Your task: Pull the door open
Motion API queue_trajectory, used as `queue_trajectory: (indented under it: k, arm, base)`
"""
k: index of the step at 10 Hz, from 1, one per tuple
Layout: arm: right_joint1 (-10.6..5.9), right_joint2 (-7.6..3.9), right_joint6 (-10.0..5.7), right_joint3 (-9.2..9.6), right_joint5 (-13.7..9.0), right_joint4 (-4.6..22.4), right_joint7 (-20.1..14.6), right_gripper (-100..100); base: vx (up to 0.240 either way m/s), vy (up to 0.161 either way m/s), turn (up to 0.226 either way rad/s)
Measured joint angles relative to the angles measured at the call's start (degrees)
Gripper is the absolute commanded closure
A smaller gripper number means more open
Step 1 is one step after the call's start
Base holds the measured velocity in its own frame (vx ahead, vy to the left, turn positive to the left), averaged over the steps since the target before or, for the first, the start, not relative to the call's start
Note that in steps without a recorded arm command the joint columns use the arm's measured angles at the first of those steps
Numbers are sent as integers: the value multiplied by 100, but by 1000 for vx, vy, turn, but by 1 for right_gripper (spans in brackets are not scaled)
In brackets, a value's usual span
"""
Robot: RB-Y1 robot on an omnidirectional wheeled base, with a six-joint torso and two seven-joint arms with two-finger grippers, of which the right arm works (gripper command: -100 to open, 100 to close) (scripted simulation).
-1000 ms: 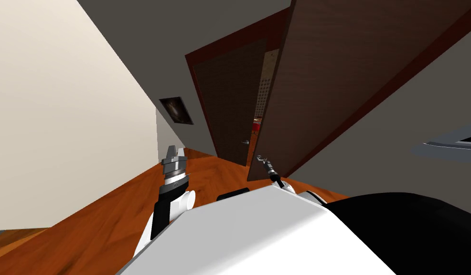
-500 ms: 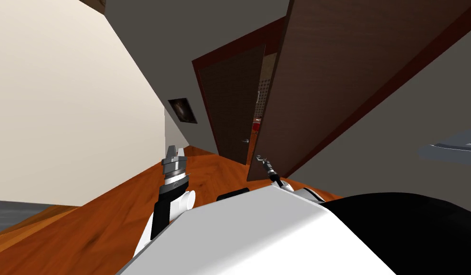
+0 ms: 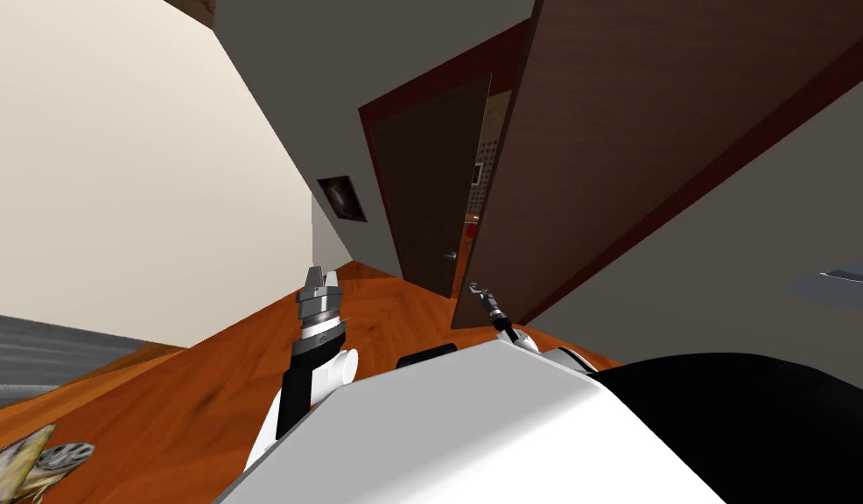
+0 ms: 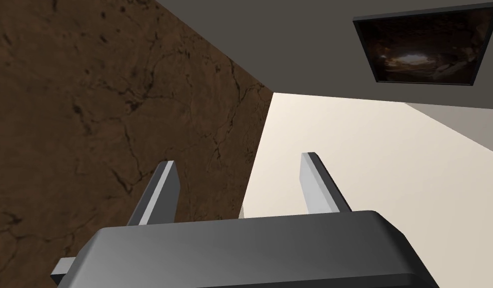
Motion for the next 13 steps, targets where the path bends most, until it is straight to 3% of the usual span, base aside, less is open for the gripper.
queue_trajectory:
  k: [3,4,5,6,8,9,10,11,13]
  arm:
    - [-65,19,-67,22,31,259,-17,100]
    - [33,-3,0,47,17,78,-15,100]
    - [-22,-29,-34,82,11,124,-28,100]
    - [129,-46,54,117,0,-178,-29,100]
    - [78,-64,-20,216,6,-25,-54,100]
    - [305,-103,142,284,-2,-468,-75,100]
    - [164,-89,28,336,10,-204,-95,100]
    - [150,-97,-32,411,14,-175,-114,100]
    - [309,-76,103,546,17,-579,-103,100]
  base:
    - [-70,-13,14]
    - [-199,-48,98]
    - [-212,-19,99]
    - [-130,-9,20]
    - [-182,-52,108]
    - [-154,-81,85]
    - [-159,-107,120]
    - [-192,-140,124]
    - [-168,-115,73]
